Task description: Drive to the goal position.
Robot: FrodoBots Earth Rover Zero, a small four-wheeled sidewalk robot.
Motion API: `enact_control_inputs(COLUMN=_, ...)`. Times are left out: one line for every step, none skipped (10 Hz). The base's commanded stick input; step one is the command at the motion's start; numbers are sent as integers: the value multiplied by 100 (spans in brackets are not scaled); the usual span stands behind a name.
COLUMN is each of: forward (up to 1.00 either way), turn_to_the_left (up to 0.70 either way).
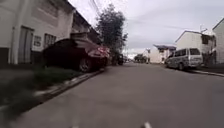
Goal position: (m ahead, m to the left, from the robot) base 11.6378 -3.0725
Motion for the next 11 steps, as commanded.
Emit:
enact_control_inputs(forward=85, turn_to_the_left=-2)
enact_control_inputs(forward=85, turn_to_the_left=-34)
enact_control_inputs(forward=85, turn_to_the_left=-34)
enact_control_inputs(forward=85, turn_to_the_left=-34)
enact_control_inputs(forward=85, turn_to_the_left=-34)
enact_control_inputs(forward=85, turn_to_the_left=-34)
enact_control_inputs(forward=85, turn_to_the_left=-32)
enact_control_inputs(forward=85, turn_to_the_left=-24)
enact_control_inputs(forward=85, turn_to_the_left=-16)
enact_control_inputs(forward=85, turn_to_the_left=-8)
enact_control_inputs(forward=85, turn_to_the_left=0)
